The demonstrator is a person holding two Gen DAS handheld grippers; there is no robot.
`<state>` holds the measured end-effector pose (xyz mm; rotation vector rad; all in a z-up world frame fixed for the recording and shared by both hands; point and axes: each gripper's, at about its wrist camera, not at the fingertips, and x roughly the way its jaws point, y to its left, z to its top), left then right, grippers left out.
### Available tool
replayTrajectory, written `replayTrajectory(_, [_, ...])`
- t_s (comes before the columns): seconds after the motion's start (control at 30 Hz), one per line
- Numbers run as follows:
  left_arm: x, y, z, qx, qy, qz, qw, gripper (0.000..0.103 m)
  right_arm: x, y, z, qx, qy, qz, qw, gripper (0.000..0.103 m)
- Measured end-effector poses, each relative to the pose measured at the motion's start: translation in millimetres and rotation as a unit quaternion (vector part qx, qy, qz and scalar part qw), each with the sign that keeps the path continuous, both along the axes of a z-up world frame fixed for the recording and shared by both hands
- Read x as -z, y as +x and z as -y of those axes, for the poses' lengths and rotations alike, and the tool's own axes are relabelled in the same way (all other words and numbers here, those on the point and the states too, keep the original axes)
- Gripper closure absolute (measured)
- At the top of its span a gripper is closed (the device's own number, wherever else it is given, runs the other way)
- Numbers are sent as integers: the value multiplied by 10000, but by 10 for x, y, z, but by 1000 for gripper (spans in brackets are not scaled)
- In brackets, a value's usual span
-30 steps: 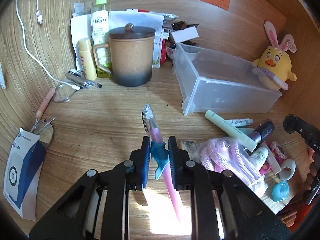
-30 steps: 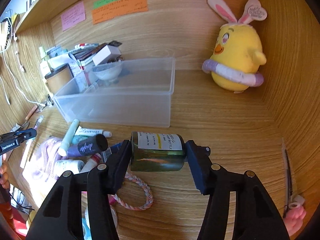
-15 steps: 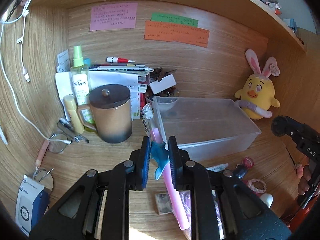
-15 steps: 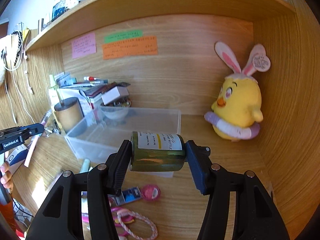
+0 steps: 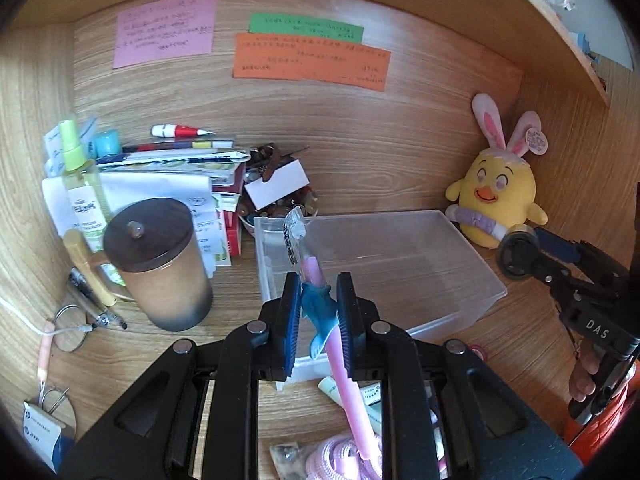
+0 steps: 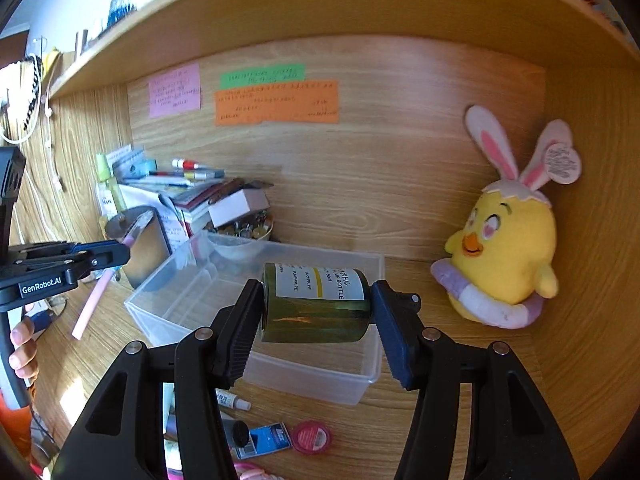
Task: Organize objects
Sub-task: 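Carry both items into the clear box and open both tools to release them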
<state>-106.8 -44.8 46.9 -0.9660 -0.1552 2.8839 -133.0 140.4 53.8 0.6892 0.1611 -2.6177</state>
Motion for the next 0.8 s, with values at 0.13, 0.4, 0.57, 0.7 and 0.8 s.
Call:
replayTrajectory(0.13, [85, -209, -53, 152, 0, 274, 9995, 86, 124, -164, 111, -140, 88, 285, 9995, 51])
replayTrajectory(0.4, [294, -558, -133, 417, -7, 825, 9957, 86, 382, -448, 274, -417, 188, 921, 9947, 51])
replayTrajectory(0.57, [409, -730, -160, 518, 4, 1103, 9925, 86, 534, -586, 365, -490, 275, 1249, 9906, 51])
replayTrajectory(0.7, [467, -815, -166, 550, 0, 1242, 9907, 86, 631, -658, 450, -514, 426, 1373, 9883, 51])
replayTrajectory(0.8, [504, -864, -156, 576, 18, 1335, 9894, 86, 669, -691, 507, -533, 510, 1416, 9872, 51])
